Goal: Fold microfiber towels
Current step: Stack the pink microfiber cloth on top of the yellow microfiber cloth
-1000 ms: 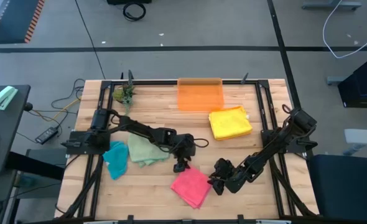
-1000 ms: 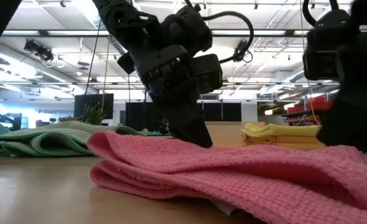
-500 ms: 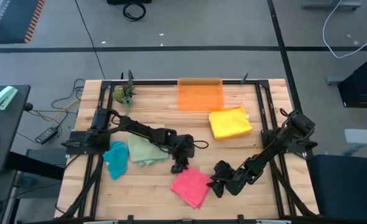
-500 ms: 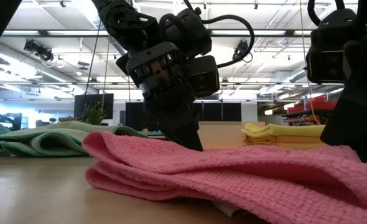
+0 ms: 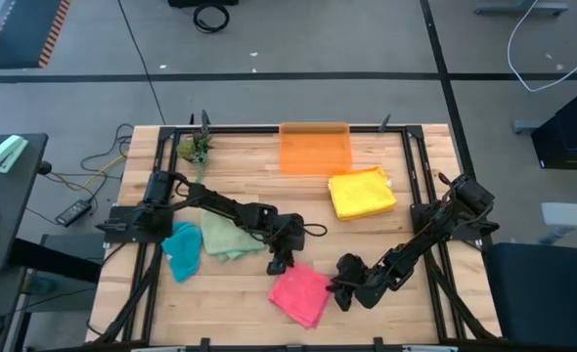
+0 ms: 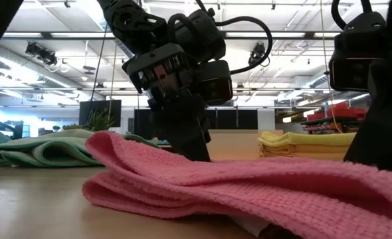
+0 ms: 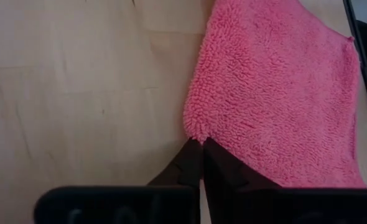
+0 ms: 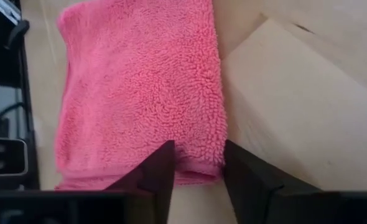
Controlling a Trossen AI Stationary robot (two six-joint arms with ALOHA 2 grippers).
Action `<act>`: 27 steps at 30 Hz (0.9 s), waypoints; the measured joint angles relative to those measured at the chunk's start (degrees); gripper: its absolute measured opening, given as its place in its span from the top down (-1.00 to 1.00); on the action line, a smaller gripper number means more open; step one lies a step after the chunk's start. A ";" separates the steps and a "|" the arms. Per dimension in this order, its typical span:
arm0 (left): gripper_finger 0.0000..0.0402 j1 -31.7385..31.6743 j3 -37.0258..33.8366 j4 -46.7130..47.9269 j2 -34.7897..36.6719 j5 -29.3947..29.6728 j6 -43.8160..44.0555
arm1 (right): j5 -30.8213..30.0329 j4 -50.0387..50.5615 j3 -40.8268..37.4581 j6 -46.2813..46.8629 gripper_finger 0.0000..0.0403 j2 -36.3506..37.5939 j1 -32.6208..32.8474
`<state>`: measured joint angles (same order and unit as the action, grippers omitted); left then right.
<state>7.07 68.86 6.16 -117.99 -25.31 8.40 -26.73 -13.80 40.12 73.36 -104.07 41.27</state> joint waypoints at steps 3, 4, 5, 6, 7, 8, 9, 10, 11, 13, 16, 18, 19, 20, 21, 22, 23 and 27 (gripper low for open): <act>0.93 0.00 0.00 -0.07 0.00 0.13 -0.03 | 0.10 0.35 -0.04 -2.30 0.62 0.00 -0.34; 0.91 0.00 0.00 -0.11 0.00 0.17 -0.06 | 0.06 0.43 -0.07 -3.03 0.69 -0.02 -0.34; 0.90 0.00 0.00 -0.13 0.00 0.21 -0.06 | 0.04 0.45 -0.07 -3.90 0.75 -0.05 -0.36; 0.90 0.08 0.00 -0.17 0.00 0.25 -0.06 | 0.07 0.45 -0.07 -4.90 0.81 -0.07 -0.36; 0.91 0.21 0.00 -0.23 0.00 0.33 -0.03 | 0.14 0.43 -0.07 -5.90 0.85 -0.07 -0.36; 0.93 0.34 0.00 -0.28 0.00 0.43 -0.05 | 0.27 0.49 -0.07 -6.69 0.89 0.08 -0.36; 0.95 0.57 0.00 -0.37 0.00 0.52 -0.03 | 0.59 0.68 -0.07 -7.32 0.92 0.31 -0.36; 0.96 0.82 0.00 -0.41 0.08 0.64 0.15 | 0.98 1.14 -0.07 -7.84 0.95 0.77 -0.33; 0.96 1.10 0.00 -0.31 0.25 0.67 0.19 | 1.07 1.75 -0.08 -8.51 0.96 1.35 -0.23; 0.95 1.73 0.00 -0.24 0.90 0.67 0.14 | 1.55 2.52 -0.09 -9.76 0.97 2.66 -0.19; 0.96 2.58 0.00 -1.10 2.61 0.82 -0.08 | 2.33 4.48 -0.08 -11.23 0.97 5.22 -0.19; 0.97 3.06 0.00 -1.89 3.86 1.66 -0.06 | 2.33 6.27 -0.09 -12.19 0.98 7.32 -0.18; 0.96 3.34 0.00 -2.53 4.51 2.25 -0.10 | 2.31 7.11 -0.07 -12.59 0.98 8.40 -0.15; 0.96 3.59 0.00 -3.22 5.24 2.72 -0.12 | 2.19 8.21 -0.09 -13.00 0.98 9.61 0.00; 0.96 3.87 0.00 -3.59 6.11 3.17 -0.09 | 2.06 8.99 -0.09 -13.49 0.98 10.69 0.16; 0.97 4.15 0.03 -4.34 6.69 3.49 -0.06 | 2.10 9.58 -0.07 -14.08 0.98 11.77 0.39; 0.97 4.39 0.11 -4.94 7.37 3.79 -0.08 | 2.09 10.57 -0.07 -14.65 0.99 13.03 0.82; 0.96 6.12 0.04 -7.20 9.23 6.24 0.93 | 1.93 13.41 -0.07 -17.57 0.99 17.88 3.04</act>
<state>13.20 68.90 -1.05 -108.76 -19.07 9.33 -24.80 -0.39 40.05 55.79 -86.19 44.31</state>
